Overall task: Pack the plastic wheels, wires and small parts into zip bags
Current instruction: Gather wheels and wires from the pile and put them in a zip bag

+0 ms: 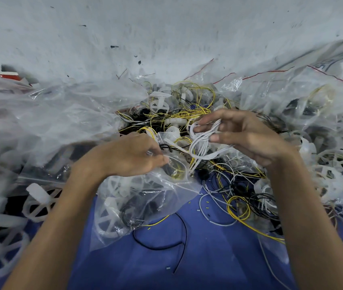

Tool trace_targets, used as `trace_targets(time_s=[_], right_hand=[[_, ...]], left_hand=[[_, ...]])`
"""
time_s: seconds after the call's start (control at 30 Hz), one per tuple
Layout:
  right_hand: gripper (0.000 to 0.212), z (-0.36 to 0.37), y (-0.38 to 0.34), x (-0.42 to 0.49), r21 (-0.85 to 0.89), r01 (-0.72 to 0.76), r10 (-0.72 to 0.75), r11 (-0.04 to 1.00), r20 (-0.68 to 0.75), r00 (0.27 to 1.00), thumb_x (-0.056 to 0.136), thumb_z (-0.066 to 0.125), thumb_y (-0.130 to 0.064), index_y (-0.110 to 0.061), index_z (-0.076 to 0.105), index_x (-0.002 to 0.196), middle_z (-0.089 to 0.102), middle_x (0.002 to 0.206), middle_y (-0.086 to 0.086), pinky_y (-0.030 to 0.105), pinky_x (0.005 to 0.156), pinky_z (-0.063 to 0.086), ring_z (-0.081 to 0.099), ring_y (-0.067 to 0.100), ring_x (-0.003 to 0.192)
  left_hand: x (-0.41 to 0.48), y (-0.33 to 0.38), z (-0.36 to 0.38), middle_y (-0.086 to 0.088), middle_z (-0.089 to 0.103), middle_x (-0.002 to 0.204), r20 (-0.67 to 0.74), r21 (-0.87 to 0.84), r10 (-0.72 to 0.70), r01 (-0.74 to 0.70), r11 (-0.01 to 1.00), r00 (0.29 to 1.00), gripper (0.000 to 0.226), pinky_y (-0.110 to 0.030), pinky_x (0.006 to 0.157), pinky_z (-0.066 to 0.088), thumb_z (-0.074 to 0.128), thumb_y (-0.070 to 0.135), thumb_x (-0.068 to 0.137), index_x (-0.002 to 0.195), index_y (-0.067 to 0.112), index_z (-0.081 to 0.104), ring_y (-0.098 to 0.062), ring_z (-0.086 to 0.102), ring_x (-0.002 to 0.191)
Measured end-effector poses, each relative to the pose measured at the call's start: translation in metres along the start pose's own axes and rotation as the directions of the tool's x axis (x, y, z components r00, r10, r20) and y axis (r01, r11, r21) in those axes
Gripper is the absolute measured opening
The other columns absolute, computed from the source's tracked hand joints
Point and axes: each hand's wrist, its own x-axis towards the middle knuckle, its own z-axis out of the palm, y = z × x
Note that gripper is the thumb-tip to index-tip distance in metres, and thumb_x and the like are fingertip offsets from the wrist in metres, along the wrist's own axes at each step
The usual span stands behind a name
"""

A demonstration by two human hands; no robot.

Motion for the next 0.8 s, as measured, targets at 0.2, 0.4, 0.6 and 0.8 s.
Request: trace_targets(time_s=[0.2, 0.4, 0.6, 0.8], right_hand=[[0.014, 0.005, 0.005, 0.005, 0.005, 0.026, -0.025, 1.000, -0.101, 0.995, 0.081, 0.065, -0.010, -0.022, 0.070, 0.088, 0.070, 0.100, 0.006, 0.026, 0.081, 0.049, 0.062, 0.019, 0.091], [0.023, -0.005, 0.011, 0.008, -0.264, -0.042, -0.065, 0.964, -0.384, 0.921, 0.083, 0.065, 0.000, -0.022, 0.064, 0.089, 0.073, 0.084, -0.006, 0.016, 0.067, 0.048, 0.068, 0.005, 0.079], [0.025, -0.016, 0.013, 0.006, -0.307, -0.135, -0.060, 0.942, -0.552, 0.831, 0.085, 0.065, -0.009, -0.019, 0.061, 0.107, 0.068, 0.105, 0.007, 0.023, 0.070, 0.053, 0.067, 0.012, 0.089], [0.021, -0.011, 0.005, 0.005, -0.172, -0.019, -0.066, 0.985, -0.476, 0.877, 0.093, 0.049, 0.001, -0.002, 0.056, 0.112, 0.068, 0.098, 0.009, 0.017, 0.075, 0.053, 0.067, 0.008, 0.077]], left_hand=[[-0.001, -0.001, -0.003, 0.007, 0.068, 0.088, -0.006, -0.017, -0.006, 0.006, 1.000, 1.000, 0.029, -0.024, 0.070, 0.040, 0.046, 0.052, 0.087, 0.090, 0.034, 0.069, 0.008, 0.050, 0.075], [-0.004, -0.002, -0.007, 0.013, 0.064, 0.075, -0.051, -0.039, -0.001, -0.001, 0.999, 0.999, 0.020, -0.004, 0.057, 0.035, 0.055, 0.040, 0.087, 0.088, 0.028, 0.071, 0.021, 0.048, 0.064], [-0.006, 0.005, -0.012, 0.025, 0.047, 0.046, -0.225, -0.120, -0.061, 0.035, 0.992, 0.972, 0.011, -0.002, 0.052, 0.033, 0.064, 0.024, 0.079, 0.086, 0.030, 0.070, 0.025, 0.045, 0.056], [-0.011, 0.012, -0.018, 0.015, 0.054, 0.054, -0.299, -0.170, -0.121, 0.072, 0.983, 0.946, 0.023, -0.007, 0.051, 0.034, 0.066, 0.015, 0.074, 0.087, 0.034, 0.069, 0.010, 0.050, 0.054]])
